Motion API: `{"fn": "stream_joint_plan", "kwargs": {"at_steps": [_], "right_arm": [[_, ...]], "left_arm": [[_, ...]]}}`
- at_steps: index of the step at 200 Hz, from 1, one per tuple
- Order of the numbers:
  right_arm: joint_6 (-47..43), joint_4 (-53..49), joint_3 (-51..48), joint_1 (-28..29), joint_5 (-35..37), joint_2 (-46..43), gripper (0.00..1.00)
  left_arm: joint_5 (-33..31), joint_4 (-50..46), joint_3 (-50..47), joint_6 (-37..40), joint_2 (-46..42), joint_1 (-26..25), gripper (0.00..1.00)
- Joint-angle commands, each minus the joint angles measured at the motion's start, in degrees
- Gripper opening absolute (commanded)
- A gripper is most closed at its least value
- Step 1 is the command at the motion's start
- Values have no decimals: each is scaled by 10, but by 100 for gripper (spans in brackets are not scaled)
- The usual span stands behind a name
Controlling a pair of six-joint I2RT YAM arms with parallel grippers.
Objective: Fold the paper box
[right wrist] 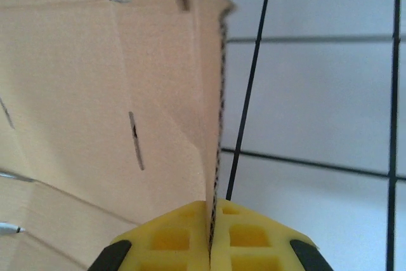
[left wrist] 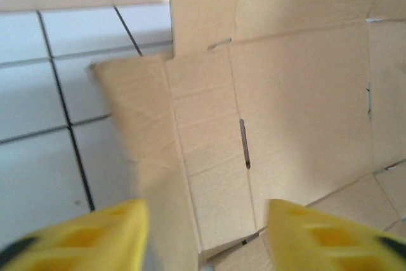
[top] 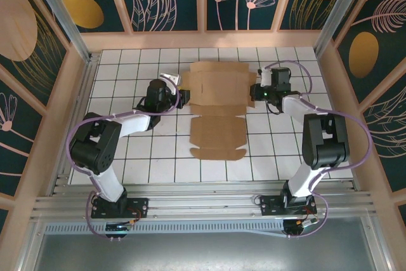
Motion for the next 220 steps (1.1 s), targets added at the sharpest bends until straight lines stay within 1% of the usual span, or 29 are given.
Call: {"fn": "stream_joint_plan", "kwargs": {"at_steps": [1,10,15,22,35,44,51,72,85,89,105,122,143,161,168,188,207,220], "right_arm": [[-91,90,-29,40,117,-58,0],[-116,118,-43,49,141,-74,0],[-125,132,-50,52,147,-81,0],[-141,152,-61,55,146,-93,0],[-172,199,-92,59,129,-115,0],[-188,236,-115,62,121,-127,0],[-196,256,-129,63,113,-136,0],[-209,266,-141,63,84,-141,0],[-213,263,-144,64,72,-138,0],[-213,263,-145,64,68,-137,0],[-210,263,-147,66,56,-133,0],[-206,266,-148,68,51,-128,0],[-206,271,-148,69,44,-122,0],[-208,274,-150,70,39,-121,0],[-209,275,-151,70,38,-120,0],[-212,273,-151,70,39,-116,0],[-210,269,-148,69,41,-109,0],[-206,268,-147,69,42,-102,0]], "left_arm": [[-28,49,-4,68,-81,3,73],[3,77,-19,122,-102,3,84],[22,88,-25,157,-111,3,92],[36,86,-23,196,-119,2,98],[36,45,9,258,-115,3,99],[42,-8,41,305,-100,3,99],[48,-48,86,339,-85,3,99],[86,-159,183,436,-32,3,99],[119,-200,226,483,-14,3,99],[131,-208,237,494,3,3,99],[175,-239,278,523,31,3,99],[200,-260,319,525,65,3,99],[202,-248,348,509,105,3,99],[177,-192,349,486,130,3,99],[170,-176,349,482,138,3,97],[166,-170,356,475,151,3,87],[167,-153,336,466,144,3,71],[164,-140,315,463,132,3,59]]}}
